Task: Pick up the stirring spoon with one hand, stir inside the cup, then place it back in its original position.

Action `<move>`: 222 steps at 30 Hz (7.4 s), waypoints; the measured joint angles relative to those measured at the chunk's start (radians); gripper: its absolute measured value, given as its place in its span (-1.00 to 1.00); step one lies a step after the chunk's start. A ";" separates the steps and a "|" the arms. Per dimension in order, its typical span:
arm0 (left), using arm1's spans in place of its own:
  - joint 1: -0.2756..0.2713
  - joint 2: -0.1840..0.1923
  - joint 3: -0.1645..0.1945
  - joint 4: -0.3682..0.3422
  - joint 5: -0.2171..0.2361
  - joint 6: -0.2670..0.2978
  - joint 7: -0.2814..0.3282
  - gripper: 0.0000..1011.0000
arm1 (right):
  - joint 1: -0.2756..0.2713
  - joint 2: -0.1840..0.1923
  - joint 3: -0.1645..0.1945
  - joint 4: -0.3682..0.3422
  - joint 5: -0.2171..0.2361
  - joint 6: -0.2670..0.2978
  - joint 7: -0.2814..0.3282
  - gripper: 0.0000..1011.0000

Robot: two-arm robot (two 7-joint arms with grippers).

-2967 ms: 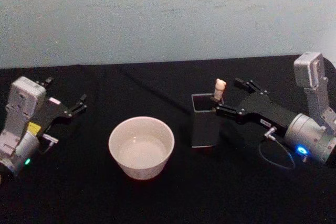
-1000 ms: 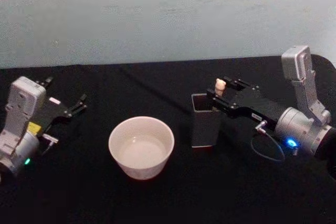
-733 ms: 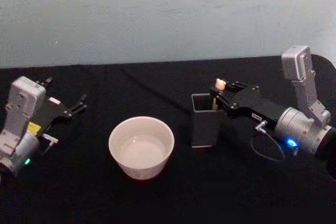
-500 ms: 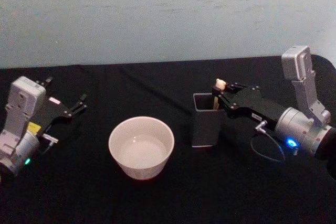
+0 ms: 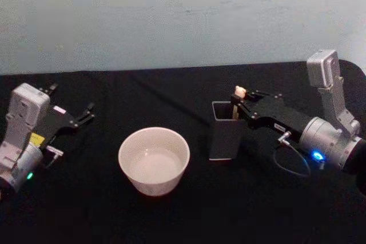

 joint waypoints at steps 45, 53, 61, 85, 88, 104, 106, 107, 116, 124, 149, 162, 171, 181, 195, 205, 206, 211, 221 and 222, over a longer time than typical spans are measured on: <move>0.000 0.000 0.000 0.000 0.000 0.000 0.000 0.98 | -0.011 0.039 0.085 -0.232 0.302 0.038 -0.021 -0.58; 0.000 0.000 0.000 0.000 0.000 0.000 0.000 0.98 | 0.002 0.031 0.016 -0.222 0.304 0.040 -0.021 -0.58; 0.000 0.000 0.000 0.000 0.000 0.000 0.000 0.98 | 0.004 0.034 -0.053 -0.207 0.273 0.020 0.004 -0.58; 0.000 0.000 0.000 0.000 0.000 0.000 0.000 0.98 | 0.003 -0.009 -0.187 -0.115 0.032 -0.074 0.062 -0.58; 0.000 0.000 0.000 0.000 0.000 0.000 0.000 0.98 | 0.004 -0.014 -0.193 -0.110 0.020 -0.075 0.074 -0.58; 0.000 0.000 0.000 0.000 0.000 0.000 0.000 0.98 | 0.018 -0.069 -0.236 -0.079 -0.034 -0.067 0.095 -0.58; 0.000 0.000 0.000 0.000 0.000 0.000 0.000 0.98 | 0.027 -0.084 -0.241 -0.067 -0.041 -0.066 0.091 -0.58; 0.000 0.000 0.000 0.000 0.000 0.000 0.000 0.98 | 0.029 -0.087 -0.242 -0.063 -0.044 -0.066 0.090 -0.58; 0.000 0.000 0.000 0.000 0.000 0.000 0.000 0.98 | 0.075 -0.153 -0.247 0.006 -0.075 -0.069 0.064 -0.58; 0.000 0.000 0.000 0.000 0.000 0.000 0.000 0.98 | 0.109 -0.204 -0.216 0.070 -0.084 -0.054 0.017 -0.58; 0.000 0.000 0.000 0.000 0.000 0.000 0.000 0.98 | 0.035 -0.089 -0.136 -0.040 -0.032 -0.041 0.083 -0.58; 0.000 0.000 0.000 0.000 0.000 0.000 0.000 0.98 | 0.004 -0.062 -0.188 -0.096 -0.003 -0.025 0.113 -0.58; 0.000 0.000 0.000 0.000 0.000 0.000 0.000 0.98 | 0.040 -0.108 -0.220 -0.056 -0.010 -0.016 0.087 -0.58; 0.000 0.000 0.000 0.000 0.000 0.000 0.000 0.98 | 0.104 -0.186 -0.219 0.041 -0.042 -0.024 0.026 -0.58; 0.000 0.000 0.000 0.000 0.000 0.000 0.000 0.98 | 0.121 -0.171 -0.172 0.078 -0.066 -0.045 0.025 -0.58; 0.000 0.000 0.000 0.000 0.000 0.000 0.000 0.98 | 0.049 -0.085 -0.145 -0.024 -0.015 -0.033 0.085 -0.58; 0.000 0.000 0.000 0.000 0.000 0.000 0.000 0.98 | 0.043 -0.078 -0.145 -0.034 -0.010 -0.031 0.089 -0.58; 0.000 0.000 0.000 0.000 0.000 0.000 0.000 0.98 | 0.004 -0.042 -0.157 -0.099 0.019 -0.024 0.116 -0.58; 0.000 0.000 0.000 0.000 0.000 0.000 0.000 0.98 | -0.007 -0.037 -0.202 -0.137 0.028 -0.015 0.121 -0.58; 0.000 0.000 0.000 0.000 0.000 0.000 0.000 0.98 | -0.005 -0.040 -0.206 -0.137 0.027 -0.014 0.119 -0.58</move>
